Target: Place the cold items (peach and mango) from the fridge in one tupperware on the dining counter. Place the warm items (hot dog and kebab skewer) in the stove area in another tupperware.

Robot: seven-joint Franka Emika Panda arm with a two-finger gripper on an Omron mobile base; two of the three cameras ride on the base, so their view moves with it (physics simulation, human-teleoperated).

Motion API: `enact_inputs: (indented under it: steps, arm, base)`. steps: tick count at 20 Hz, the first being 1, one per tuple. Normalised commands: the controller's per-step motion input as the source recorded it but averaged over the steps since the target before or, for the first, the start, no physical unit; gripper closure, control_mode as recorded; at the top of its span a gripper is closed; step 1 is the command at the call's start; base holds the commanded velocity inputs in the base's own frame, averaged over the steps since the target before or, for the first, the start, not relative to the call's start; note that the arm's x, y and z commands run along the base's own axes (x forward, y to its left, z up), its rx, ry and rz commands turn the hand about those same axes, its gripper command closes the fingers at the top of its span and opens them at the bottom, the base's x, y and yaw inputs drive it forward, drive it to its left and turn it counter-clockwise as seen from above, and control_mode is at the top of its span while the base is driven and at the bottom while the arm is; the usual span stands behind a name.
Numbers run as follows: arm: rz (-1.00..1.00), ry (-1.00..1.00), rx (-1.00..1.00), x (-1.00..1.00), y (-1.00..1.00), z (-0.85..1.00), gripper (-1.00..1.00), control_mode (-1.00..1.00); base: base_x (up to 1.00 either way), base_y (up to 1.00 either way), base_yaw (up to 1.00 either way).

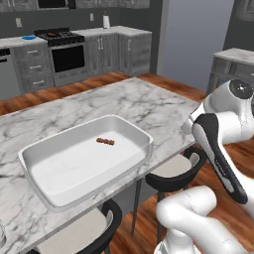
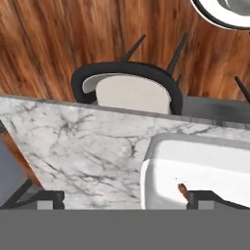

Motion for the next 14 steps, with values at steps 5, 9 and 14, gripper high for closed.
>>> enact_inputs:
  steps: [5, 9, 14]
  arm:
    - [-0.09, -0.4, 0.19, -1.0, -0.08, -0.3, -1.0, -1.0]
    - [0.0, -0.25, 0.02, -0.89, 0.5, -0.5, -1.0, -1.0]
    - [0.02, -0.02, -0.12, -0.45, 0.68, -0.53, -1.0, -1.0]
  base:
    - [0.0, 0.0, 0.0]
    - [0.0, 0.0, 0.0]
    - [0.0, 0.0, 0.0]
